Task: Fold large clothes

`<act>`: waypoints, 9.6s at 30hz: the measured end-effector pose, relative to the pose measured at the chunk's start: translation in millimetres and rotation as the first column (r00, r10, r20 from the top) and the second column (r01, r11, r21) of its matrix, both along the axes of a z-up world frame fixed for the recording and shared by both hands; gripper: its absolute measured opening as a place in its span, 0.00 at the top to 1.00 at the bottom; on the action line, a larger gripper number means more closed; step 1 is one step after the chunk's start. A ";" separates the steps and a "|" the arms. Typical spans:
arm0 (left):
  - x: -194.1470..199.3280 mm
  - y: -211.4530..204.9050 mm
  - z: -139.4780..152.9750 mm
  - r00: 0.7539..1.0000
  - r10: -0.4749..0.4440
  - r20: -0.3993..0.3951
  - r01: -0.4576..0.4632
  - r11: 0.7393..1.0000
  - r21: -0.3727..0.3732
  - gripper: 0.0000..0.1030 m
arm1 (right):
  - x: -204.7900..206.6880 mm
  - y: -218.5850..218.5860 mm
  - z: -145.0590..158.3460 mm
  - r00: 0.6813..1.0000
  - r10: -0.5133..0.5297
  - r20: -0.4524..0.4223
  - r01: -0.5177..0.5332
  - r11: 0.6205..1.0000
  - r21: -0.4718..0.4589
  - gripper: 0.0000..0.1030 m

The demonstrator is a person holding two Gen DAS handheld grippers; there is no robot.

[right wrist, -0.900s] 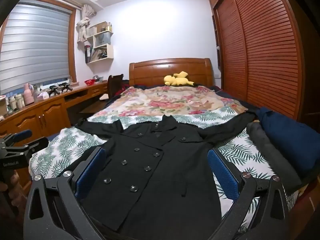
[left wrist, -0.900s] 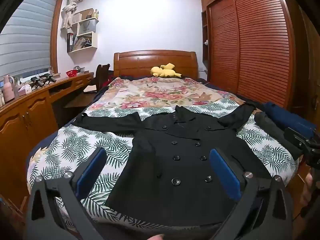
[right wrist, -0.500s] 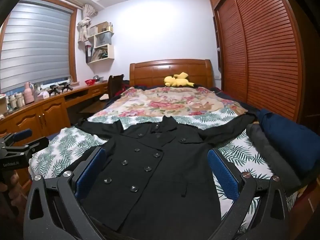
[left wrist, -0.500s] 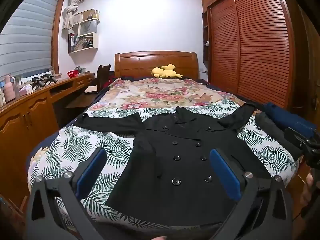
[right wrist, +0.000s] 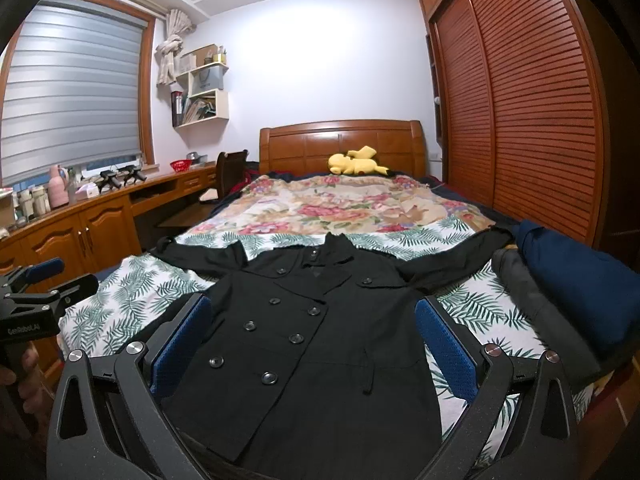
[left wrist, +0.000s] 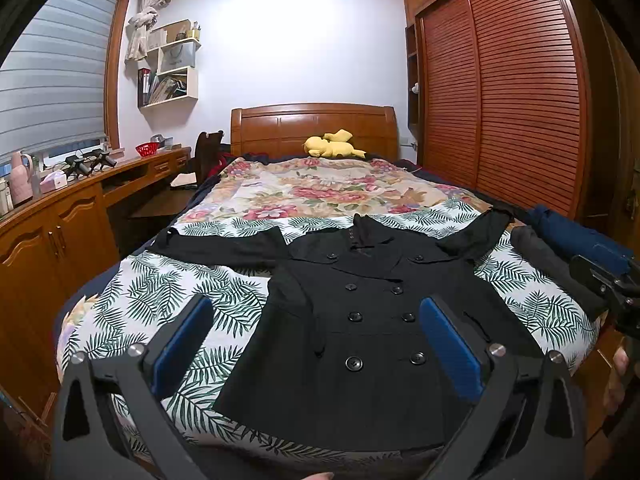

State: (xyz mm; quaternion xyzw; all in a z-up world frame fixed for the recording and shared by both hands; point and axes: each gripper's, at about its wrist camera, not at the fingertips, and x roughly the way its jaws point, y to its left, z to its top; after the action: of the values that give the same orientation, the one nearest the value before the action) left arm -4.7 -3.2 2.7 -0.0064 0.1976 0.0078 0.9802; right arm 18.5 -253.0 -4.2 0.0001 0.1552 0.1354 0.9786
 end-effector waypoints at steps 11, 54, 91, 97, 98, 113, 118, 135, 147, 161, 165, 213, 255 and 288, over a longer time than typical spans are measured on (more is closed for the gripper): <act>-5.0 -0.1 5.5 1.000 0.000 0.011 0.000 1.000 -0.003 0.00 | 0.0 0.5 -0.6 1.000 0.000 0.001 0.000 1.000 0.000 0.00; -11.5 -3.9 10.5 1.000 -0.002 0.031 0.002 1.000 0.004 0.00 | -1.0 1.7 -0.4 1.000 -0.001 0.004 0.001 1.000 -0.001 0.00; 65.9 54.9 -72.3 0.983 0.057 -0.174 -0.061 0.998 -0.017 0.00 | 90.8 41.5 -60.4 0.985 0.145 -0.094 -0.149 0.988 -0.038 0.00; 94.6 76.4 -93.5 0.956 0.109 -0.273 -0.116 0.993 -0.010 0.00 | 123.2 61.3 -75.1 0.974 0.198 -0.113 -0.205 0.978 -0.051 0.00; 98.5 80.3 -97.2 0.951 0.118 -0.287 -0.126 0.992 -0.012 0.00 | 129.2 65.3 -78.0 0.971 0.206 -0.119 -0.213 0.975 -0.055 0.00; 163.1 143.8 -131.5 0.915 0.116 -0.385 -0.125 0.992 0.000 0.00 | 222.1 148.8 -119.7 0.929 0.297 -0.219 -0.330 0.935 -0.132 0.00; 207.5 176.3 -129.3 0.923 0.043 -0.382 -0.076 0.994 -0.073 0.00 | 256.4 175.9 -135.9 0.925 0.308 -0.224 -0.353 0.913 -0.204 0.00; 376.1 266.0 -156.5 0.919 0.105 -0.379 -0.174 0.973 -0.151 0.18 | 289.7 161.5 -154.1 0.909 0.316 -0.270 -0.354 0.930 -0.103 0.00; 456.3 324.0 -191.7 0.846 0.197 -0.495 -0.375 0.880 -0.292 0.30 | 291.4 160.5 -155.0 0.907 0.322 -0.272 -0.356 0.930 -0.086 0.00; 468.1 305.9 -170.0 0.886 0.159 -0.436 -0.309 0.902 -0.300 1.00 | 292.2 155.6 -155.3 0.901 0.334 -0.275 -0.360 0.932 -0.049 0.00; 456.5 260.3 -125.5 0.921 0.114 -0.374 -0.205 0.955 -0.214 1.00 | 292.1 154.4 -154.8 0.903 0.333 -0.270 -0.358 0.932 -0.047 0.00; 285.8 92.3 -27.2 0.959 -0.174 -0.224 0.170 0.985 -0.035 0.63 | 255.6 73.7 -134.0 0.932 0.222 -0.286 -0.265 0.956 -0.123 0.00; 380.3 183.6 -173.8 0.858 0.075 -0.508 -0.093 0.996 -0.010 0.94 | 258.6 98.5 -149.9 0.910 0.237 -0.341 -0.304 0.940 -0.158 0.00; 200.4 -27.4 17.7 0.938 -0.310 -0.157 0.310 0.950 -0.022 0.78 | 207.6 13.0 -100.2 0.965 0.133 -0.228 -0.171 0.973 -0.157 0.00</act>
State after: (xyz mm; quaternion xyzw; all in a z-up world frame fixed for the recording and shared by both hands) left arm 195.7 -30.6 20.4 0.0270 0.2733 -0.1460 0.9504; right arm 226.1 -240.0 -104.4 -0.0830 0.2715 0.1954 0.9387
